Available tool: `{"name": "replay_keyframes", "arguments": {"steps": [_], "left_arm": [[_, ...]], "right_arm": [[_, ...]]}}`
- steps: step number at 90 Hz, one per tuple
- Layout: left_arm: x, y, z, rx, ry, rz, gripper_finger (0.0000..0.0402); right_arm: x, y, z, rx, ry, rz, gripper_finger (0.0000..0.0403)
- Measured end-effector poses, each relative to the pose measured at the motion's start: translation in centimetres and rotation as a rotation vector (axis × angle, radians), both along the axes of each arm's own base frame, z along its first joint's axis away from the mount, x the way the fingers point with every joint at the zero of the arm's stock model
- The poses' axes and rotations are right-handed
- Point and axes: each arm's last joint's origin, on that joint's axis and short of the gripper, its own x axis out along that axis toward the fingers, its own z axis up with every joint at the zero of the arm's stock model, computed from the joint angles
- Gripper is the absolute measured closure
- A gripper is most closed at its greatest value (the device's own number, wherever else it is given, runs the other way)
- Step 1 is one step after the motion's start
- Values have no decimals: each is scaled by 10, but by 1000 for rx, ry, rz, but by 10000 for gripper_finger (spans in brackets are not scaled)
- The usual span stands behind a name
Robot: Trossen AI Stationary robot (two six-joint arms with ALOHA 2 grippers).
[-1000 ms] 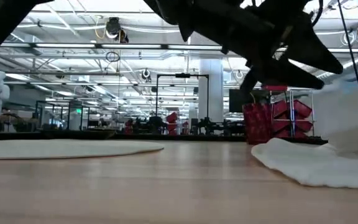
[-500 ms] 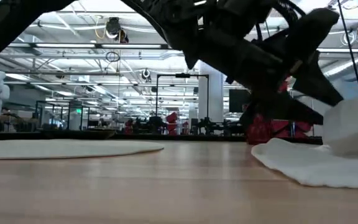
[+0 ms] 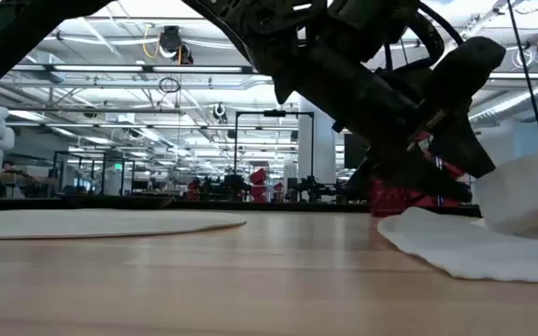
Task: Set table place
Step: Fold the white napkin
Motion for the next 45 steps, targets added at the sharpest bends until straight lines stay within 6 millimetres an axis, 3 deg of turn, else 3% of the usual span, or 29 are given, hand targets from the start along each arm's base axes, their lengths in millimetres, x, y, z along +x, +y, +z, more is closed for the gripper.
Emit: {"name": "replay_keyframes", "arguments": {"steps": [12,29,45], "left_arm": [[1,-3,-6,16,0,-16,274],[1,-6,-25,-13,49,-50,329],[1,-5,-24,3,37,-45,393]], "right_arm": [[0,0,0,0,0,2,403],[0,0,0,-3,0,7,403],[0,0,0,-7,-2,14,403]]}}
